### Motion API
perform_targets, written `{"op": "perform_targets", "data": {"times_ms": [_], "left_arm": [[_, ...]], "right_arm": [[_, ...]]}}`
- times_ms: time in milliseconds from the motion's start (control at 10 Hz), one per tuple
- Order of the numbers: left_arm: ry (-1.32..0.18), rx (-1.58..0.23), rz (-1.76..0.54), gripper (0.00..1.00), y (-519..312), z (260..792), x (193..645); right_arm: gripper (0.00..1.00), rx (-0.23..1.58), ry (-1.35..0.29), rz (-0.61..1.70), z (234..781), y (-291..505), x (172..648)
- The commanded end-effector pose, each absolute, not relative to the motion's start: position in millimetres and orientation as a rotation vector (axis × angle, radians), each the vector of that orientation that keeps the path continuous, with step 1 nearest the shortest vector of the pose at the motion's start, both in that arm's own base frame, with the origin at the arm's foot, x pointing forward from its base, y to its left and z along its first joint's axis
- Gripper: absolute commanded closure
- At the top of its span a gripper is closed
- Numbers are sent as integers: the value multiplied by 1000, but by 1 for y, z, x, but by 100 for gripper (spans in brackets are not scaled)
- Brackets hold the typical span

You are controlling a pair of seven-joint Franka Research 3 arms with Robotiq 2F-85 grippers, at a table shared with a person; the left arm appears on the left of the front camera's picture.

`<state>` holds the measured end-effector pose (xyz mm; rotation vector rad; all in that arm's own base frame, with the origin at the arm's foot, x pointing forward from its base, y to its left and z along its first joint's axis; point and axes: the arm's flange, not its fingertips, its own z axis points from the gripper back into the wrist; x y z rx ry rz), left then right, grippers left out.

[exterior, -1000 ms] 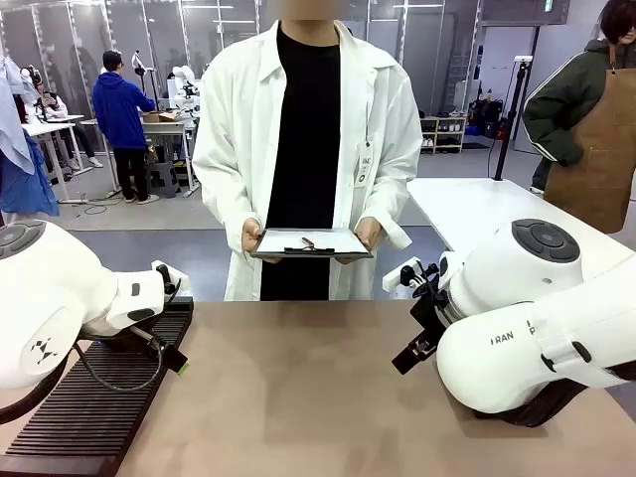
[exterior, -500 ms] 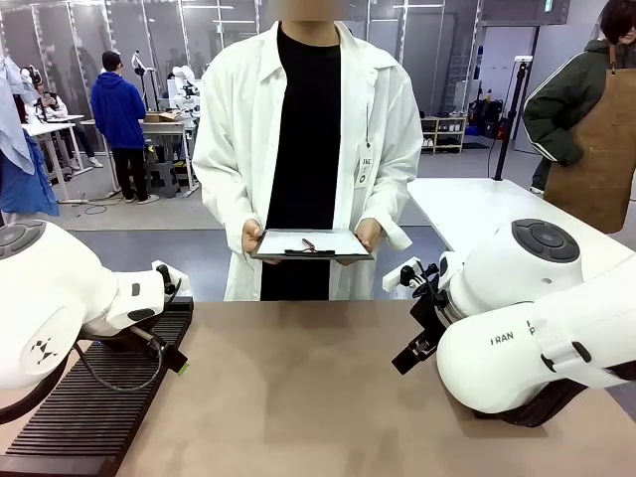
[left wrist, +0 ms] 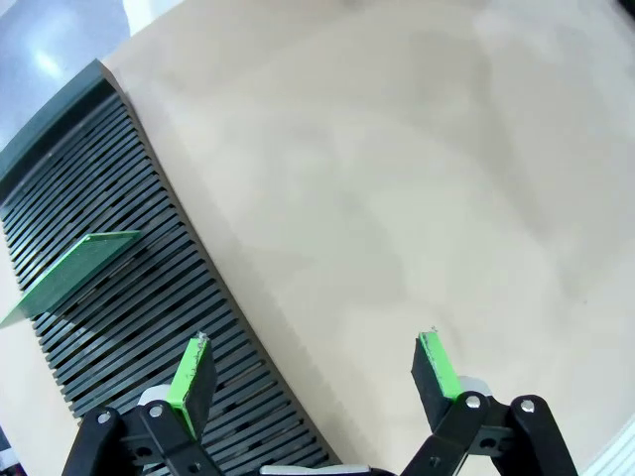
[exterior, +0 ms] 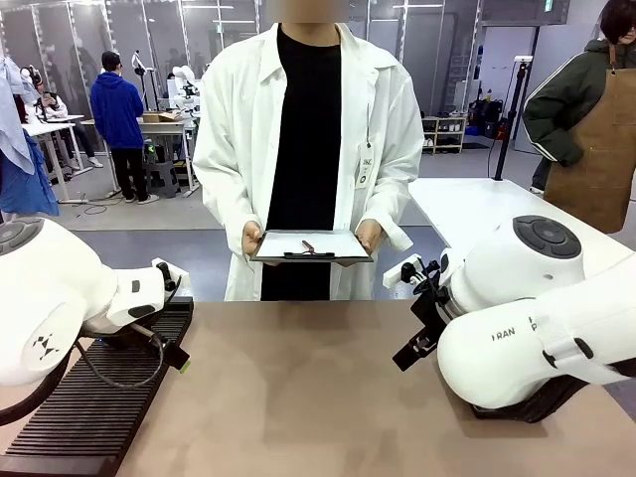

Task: Inspect the PCB.
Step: Pick up the Blank PCB and present it to the human.

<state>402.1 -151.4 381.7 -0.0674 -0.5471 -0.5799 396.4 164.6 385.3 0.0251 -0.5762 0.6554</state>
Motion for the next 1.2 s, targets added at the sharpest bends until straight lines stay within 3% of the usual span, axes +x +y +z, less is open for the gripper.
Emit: {"op": "perform_targets", "data": {"times_ms": [0, 200, 500, 800, 1100], "left_arm": [[-490, -163, -577, 0, -132, 415, 404], [-439, -317, -566, 0, -112, 440, 396], [-454, -688, -515, 0, -52, 464, 369], [-508, -983, -416, 0, 33, 467, 322], [-606, -1140, -297, 0, 119, 442, 262]], "right_arm": [[0, 97, -539, 630, 422, 151, 397], [0, 258, -504, 582, 455, 132, 395], [0, 630, -424, 457, 485, 70, 379], [0, 918, -428, 255, 480, -23, 343], [0, 1145, -451, 129, 455, -100, 295]]}}
